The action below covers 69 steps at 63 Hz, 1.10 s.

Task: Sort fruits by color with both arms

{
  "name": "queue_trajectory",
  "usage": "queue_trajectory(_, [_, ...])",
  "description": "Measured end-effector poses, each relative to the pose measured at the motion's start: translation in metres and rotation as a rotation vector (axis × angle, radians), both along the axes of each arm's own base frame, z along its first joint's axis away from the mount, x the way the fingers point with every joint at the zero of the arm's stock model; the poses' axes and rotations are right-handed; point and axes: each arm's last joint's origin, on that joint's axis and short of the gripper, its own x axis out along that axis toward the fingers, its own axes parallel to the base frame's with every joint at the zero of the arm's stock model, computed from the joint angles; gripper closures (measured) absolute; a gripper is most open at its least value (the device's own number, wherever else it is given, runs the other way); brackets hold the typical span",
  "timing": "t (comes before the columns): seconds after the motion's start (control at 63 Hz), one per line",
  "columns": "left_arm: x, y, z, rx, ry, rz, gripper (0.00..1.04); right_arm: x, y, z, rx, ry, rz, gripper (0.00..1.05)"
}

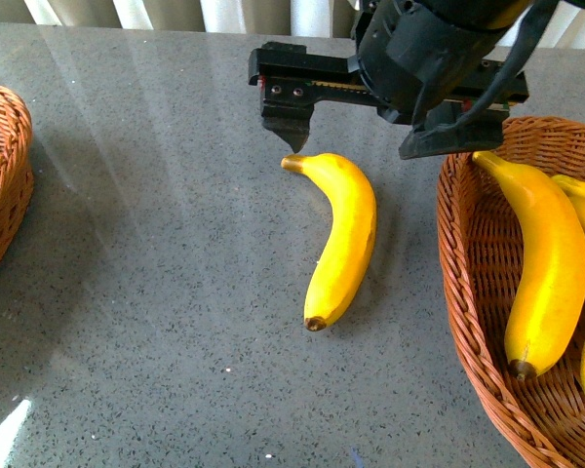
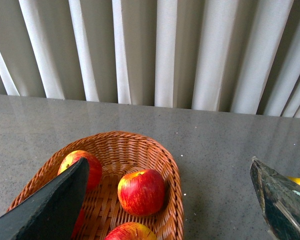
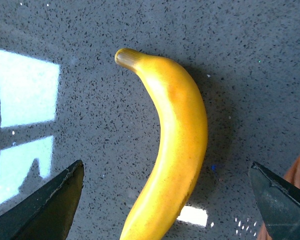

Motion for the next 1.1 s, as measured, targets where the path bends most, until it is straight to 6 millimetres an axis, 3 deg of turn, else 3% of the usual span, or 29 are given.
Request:
queue_trajectory(0.286, [0.000,0.000,0.000,0.000,0.000,0.000,0.09,0.023,0.010,-0.008,-0.047,0.013,-0.029,0.09])
queue_trajectory(1.095, [0.000,0.000,0.000,0.000,0.000,0.000,0.09,0.051,0.019,-0.062,-0.111,0.129,0.023,0.10])
